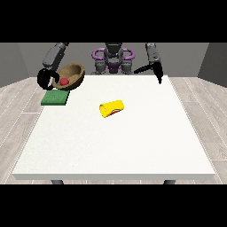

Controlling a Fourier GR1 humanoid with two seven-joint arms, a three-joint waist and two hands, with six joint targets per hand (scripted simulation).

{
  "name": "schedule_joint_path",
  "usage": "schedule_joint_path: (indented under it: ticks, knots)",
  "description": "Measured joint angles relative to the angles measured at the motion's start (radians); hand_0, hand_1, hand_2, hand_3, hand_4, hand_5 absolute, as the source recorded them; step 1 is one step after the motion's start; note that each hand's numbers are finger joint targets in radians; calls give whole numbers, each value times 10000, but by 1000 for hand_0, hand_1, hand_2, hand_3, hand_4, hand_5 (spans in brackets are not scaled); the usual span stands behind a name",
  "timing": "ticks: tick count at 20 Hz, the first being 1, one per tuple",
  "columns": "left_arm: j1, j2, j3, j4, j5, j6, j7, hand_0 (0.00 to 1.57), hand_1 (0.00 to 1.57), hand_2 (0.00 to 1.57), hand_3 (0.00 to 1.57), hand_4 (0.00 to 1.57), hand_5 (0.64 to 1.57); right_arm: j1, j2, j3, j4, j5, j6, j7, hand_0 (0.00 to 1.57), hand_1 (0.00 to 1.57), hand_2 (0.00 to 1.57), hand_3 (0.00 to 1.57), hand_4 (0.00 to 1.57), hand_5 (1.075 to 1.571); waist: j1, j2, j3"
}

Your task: Pick the cup and pour the ball into the bowl, then pick the bowl and place it on the pad

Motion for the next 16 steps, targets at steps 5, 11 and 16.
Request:
schedule_joint_path:
  ticks: [5, 11, 16]
  knots:
    - [-343, -178, -123, 14, -252, 499, -368, 0, 0, 0, 0, 0, 1565, 125, -550, -433, 115, -406, 710, -303, 1571, 1571, 1571, 1366, 1031, 1562, -102, 741, 7]
    - [-623, -421, -617, -1155, -667, 922, -169, 0, 0, 0, 0, 0, 1563, 283, -1578, -923, 704, -509, 1441, -1526, 1571, 1571, 1571, 351, 1024, 1569, 245, 2044, 20]
    - [-606, -470, -923, -2370, -920, 1092, 261, 0, 0, 0, 0, 0, 1563, 190, -2436, -1147, 1159, -409, 1794, -2316, 1571, 1571, 1571, 0, 1037, 1569, 351, 2860, 27]
